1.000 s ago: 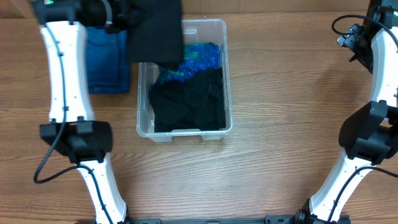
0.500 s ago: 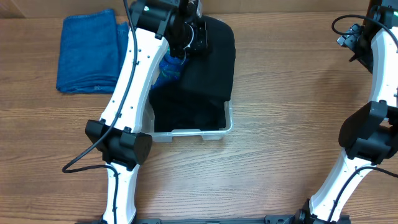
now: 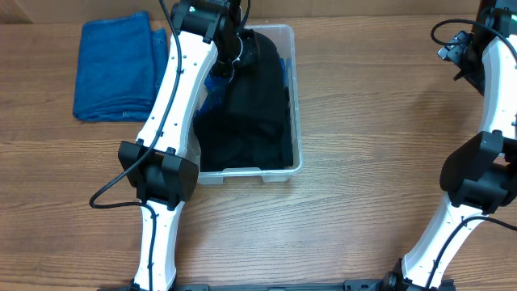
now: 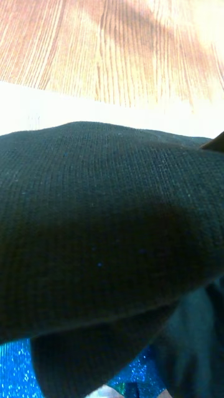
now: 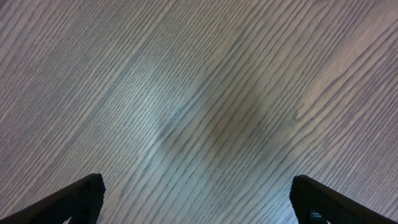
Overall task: Pack container
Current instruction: 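Release and push the black cloth down into the container with the left gripper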
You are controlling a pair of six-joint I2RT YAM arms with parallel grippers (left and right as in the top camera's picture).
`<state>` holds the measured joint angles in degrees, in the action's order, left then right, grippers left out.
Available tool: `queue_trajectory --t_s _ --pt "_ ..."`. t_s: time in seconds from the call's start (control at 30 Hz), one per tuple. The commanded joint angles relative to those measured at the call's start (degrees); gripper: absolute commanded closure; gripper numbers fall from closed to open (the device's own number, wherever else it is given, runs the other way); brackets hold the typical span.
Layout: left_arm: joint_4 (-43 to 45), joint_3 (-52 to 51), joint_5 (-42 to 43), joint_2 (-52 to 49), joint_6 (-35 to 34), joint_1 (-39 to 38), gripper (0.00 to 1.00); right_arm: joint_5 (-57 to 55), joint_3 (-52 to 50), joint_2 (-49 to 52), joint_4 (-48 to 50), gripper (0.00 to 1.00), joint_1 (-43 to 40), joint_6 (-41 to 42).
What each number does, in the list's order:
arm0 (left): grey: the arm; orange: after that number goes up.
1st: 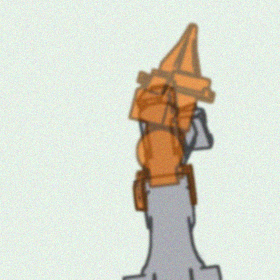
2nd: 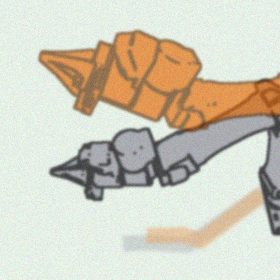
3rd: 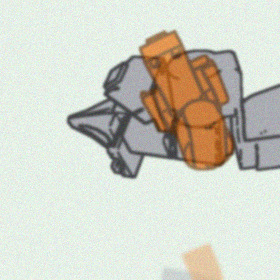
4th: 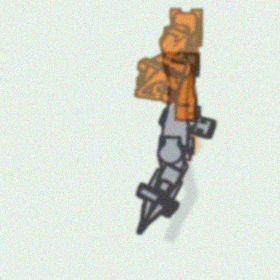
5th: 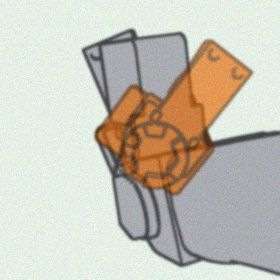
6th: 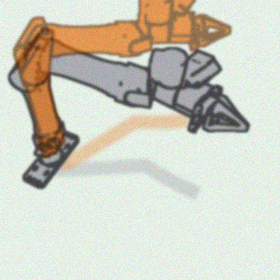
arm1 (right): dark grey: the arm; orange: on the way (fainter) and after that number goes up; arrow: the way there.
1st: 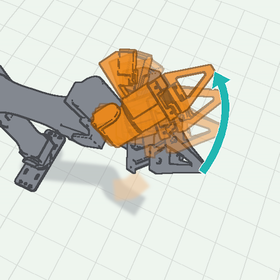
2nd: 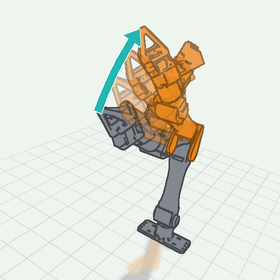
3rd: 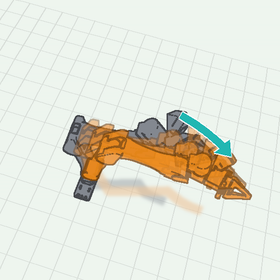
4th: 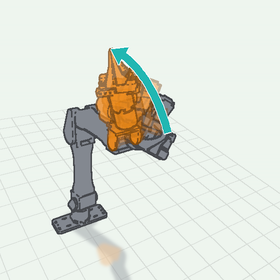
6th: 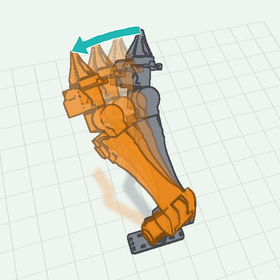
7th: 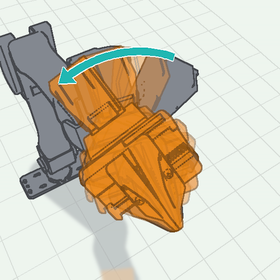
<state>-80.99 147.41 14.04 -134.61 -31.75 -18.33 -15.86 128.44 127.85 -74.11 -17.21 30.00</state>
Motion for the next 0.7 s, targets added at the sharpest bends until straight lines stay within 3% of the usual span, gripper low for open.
queue_trajectory --t_s 0.0,0.17,0.27,0.67 --pt "0.5 1.6 -0.4 0.9 -5.7 0.1 0.96 -0.8 0.1 -0.1 0.3 0.00 -0.2 0.3" --pt "1.4 1.6 5.7 0.9 -22.3 0.0 0.96 -0.8 0.1 -0.1 0.3 0.00 -0.2 0.3" --pt "3.0 1.6 4.8 0.9 -32.0 0.0 0.96 -0.8 0.1 -0.1 0.3 0.00 -0.2 0.3" --pt "4.8 1.6 -13.2 0.9 -58.1 0.0 0.96 -0.8 0.1 -0.1 0.3 0.00 -0.2 0.3"
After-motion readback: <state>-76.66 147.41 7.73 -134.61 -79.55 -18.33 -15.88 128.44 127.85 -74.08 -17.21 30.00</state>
